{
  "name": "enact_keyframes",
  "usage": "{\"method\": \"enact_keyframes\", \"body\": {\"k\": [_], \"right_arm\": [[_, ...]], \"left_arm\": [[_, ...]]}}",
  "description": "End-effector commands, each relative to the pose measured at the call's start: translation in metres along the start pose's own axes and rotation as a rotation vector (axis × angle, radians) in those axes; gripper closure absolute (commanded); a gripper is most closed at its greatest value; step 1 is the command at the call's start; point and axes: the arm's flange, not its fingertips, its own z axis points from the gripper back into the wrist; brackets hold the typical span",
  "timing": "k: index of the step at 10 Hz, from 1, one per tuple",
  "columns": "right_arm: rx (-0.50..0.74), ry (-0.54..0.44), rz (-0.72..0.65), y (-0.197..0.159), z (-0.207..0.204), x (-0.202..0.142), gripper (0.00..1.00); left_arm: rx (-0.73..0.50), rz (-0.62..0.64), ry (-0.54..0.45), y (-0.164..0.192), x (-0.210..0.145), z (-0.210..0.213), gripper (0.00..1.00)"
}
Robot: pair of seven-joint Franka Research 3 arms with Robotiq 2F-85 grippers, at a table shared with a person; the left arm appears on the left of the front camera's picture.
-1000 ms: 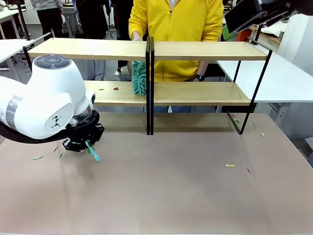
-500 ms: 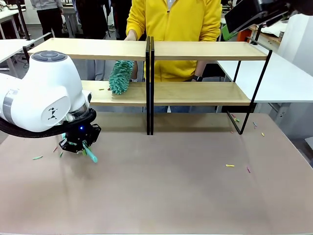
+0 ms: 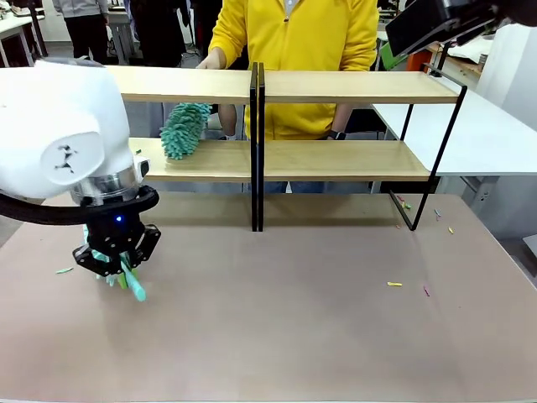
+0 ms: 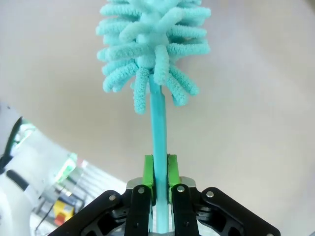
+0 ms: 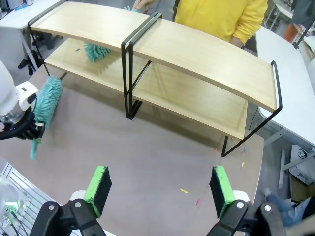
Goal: Clean the shelves.
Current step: Clean another randomly selected level of the Shelf with the Duster.
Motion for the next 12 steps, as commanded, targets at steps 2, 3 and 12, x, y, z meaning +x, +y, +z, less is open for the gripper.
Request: {"method": "enact_keyframes", "body": {"k": [2,3,12], "right_arm": [[0.006,0.001,-0.004,-0.002,0.000,0.000,0.00],[0.006,0.001,-0.004,-0.002,0.000,0.000,0.00],[0.006,0.001,-0.004,-0.002,0.000,0.000,0.00]], "left_arm": [[0.012,-0.125,0.084,0.036,-0.014,0.019,0.88],[-0.002,-0.115,0.060,0.042,-0.016,0.025,0.88],[-0.412,-0.385,-0.012,0.129,-0.048,0.102,0.88]]}}
